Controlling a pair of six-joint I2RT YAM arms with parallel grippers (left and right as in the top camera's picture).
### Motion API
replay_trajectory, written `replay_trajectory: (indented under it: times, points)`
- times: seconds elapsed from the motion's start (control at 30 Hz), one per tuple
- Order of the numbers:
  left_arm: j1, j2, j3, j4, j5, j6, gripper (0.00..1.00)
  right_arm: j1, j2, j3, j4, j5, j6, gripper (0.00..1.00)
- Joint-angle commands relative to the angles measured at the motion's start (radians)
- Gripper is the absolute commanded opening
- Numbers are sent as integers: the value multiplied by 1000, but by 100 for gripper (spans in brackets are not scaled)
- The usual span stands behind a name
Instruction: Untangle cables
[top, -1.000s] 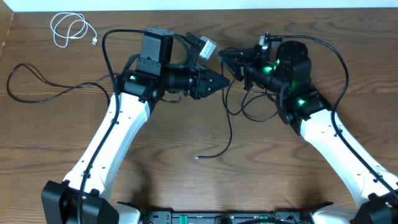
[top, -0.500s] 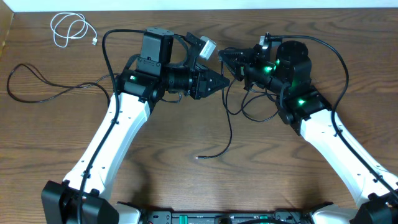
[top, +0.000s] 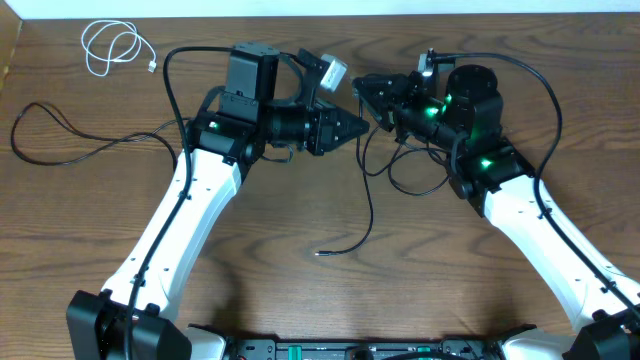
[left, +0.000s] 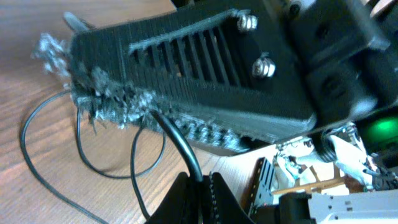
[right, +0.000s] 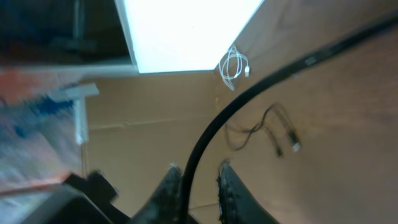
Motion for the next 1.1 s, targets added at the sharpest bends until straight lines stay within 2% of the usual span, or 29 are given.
replay_trajectory:
  times: [0.0, 0.07, 0.2, 0.33, 0.47, 0.6, 0.7, 0.83, 0.93, 1.07]
  points:
    - [27, -10, 14, 57, 16, -167, 7, -31, -1, 10, 0, -31, -192, 28]
    - [40, -12, 14, 83, 16, -229, 7, -60, -1, 10, 1, -88, -264, 40]
    - [55, -33, 14, 110, 10, -247, 8, -141, -7, 10, 2, -233, -345, 53]
    - [70, -94, 18, 112, -114, -300, 7, -257, -7, 10, 0, -377, -397, 73]
    - [74, -180, 31, 113, -214, -299, 7, -371, -7, 10, -56, -491, -502, 75]
    - [75, -243, 63, 116, -258, -300, 8, -409, -7, 10, -262, -478, -701, 76]
    - [76, -262, 107, 115, -263, -326, 8, -401, -7, 10, -492, -314, -864, 77]
    - [101, -249, 194, 70, -327, -465, 7, -367, -7, 11, -712, -109, -1040, 80]
    - [137, -220, 285, 25, -324, -519, 7, -349, -7, 11, -771, -81, -1103, 84]
    - [146, -187, 414, 2, -316, -547, 7, -335, -7, 12, -747, -135, -1123, 92]
